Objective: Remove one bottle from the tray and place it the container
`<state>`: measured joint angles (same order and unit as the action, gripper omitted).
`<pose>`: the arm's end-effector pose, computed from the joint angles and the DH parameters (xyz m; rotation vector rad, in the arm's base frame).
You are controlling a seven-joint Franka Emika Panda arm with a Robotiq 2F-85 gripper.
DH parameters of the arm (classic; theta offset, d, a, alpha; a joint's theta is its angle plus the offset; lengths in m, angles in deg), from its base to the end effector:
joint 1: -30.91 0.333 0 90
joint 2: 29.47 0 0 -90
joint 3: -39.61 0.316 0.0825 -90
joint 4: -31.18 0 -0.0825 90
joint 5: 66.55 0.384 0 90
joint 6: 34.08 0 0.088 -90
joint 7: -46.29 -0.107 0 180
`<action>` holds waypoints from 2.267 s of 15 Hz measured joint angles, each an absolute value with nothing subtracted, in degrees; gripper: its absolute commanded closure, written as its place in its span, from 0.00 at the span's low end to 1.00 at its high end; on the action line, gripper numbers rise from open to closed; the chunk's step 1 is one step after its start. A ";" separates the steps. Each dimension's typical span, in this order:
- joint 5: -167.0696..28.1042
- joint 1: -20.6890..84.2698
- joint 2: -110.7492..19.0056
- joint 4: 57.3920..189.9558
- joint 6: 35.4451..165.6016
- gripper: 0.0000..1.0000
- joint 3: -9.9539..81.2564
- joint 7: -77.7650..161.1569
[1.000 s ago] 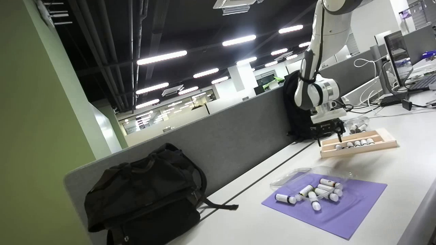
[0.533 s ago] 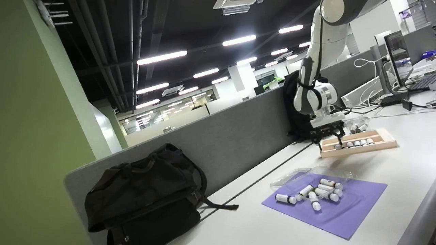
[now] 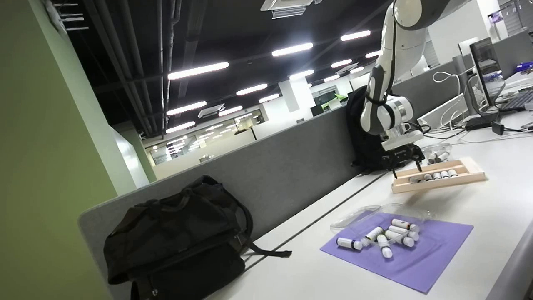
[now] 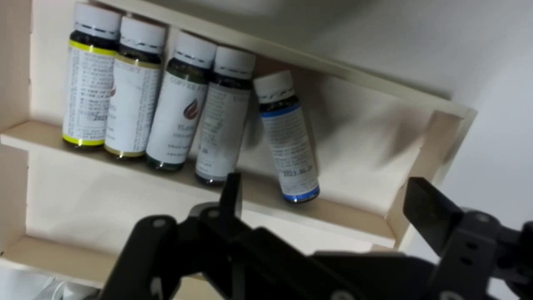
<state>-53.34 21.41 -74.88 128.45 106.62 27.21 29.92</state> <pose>0.6249 -0.2377 0.1409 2.8939 -1.1994 -0.0140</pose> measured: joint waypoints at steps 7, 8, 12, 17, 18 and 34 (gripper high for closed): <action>-54.58 20.59 -75.60 127.77 103.54 0.00 25.71 29.88; -54.56 20.51 -75.80 127.66 103.47 0.00 25.86 29.89; -54.26 19.76 -76.31 127.25 103.46 0.00 27.48 30.30; -53.95 18.88 -76.87 126.89 103.50 0.40 29.57 30.91; -53.93 18.76 -77.12 126.73 103.52 0.49 29.81 31.03; -52.77 18.11 -69.51 126.91 100.72 0.93 31.67 35.65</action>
<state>-52.77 18.11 -69.51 126.91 100.72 31.67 35.65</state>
